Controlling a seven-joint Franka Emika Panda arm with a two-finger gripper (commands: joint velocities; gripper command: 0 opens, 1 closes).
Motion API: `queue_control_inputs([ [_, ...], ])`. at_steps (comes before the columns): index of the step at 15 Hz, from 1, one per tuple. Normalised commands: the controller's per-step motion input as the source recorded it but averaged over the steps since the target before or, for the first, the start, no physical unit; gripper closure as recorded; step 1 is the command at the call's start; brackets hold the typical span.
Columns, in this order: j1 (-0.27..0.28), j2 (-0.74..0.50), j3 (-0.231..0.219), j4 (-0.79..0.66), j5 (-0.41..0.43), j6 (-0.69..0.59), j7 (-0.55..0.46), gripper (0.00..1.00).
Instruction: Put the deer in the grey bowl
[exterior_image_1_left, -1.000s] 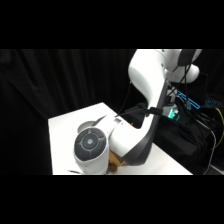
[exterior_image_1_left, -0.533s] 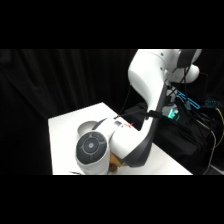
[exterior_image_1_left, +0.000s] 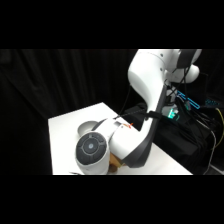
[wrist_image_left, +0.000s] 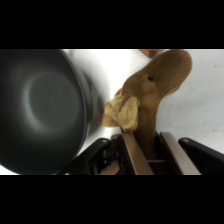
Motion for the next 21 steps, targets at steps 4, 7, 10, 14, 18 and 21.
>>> queue_control_inputs([
  [4, 0.038, 0.0, -0.041, 0.17, -0.089, -0.11, 0.05, 0.94],
  [7, 0.044, -0.08, -0.027, 0.17, -0.064, -0.24, 0.05, 0.95],
  [10, 0.047, -0.17, -0.009, 0.16, -0.052, -0.33, 0.05, 0.95],
  [14, -0.01, -0.24, 0.045, 0.13, 0.012, -0.38, 0.03, 0.95],
  [18, -0.057, -0.24, 0.055, 0.05, -0.001, -0.26, 0.03, 0.95],
  [21, -0.118, -0.27, 0.036, -0.11, -0.018, -0.11, 0.04, 0.95],
])
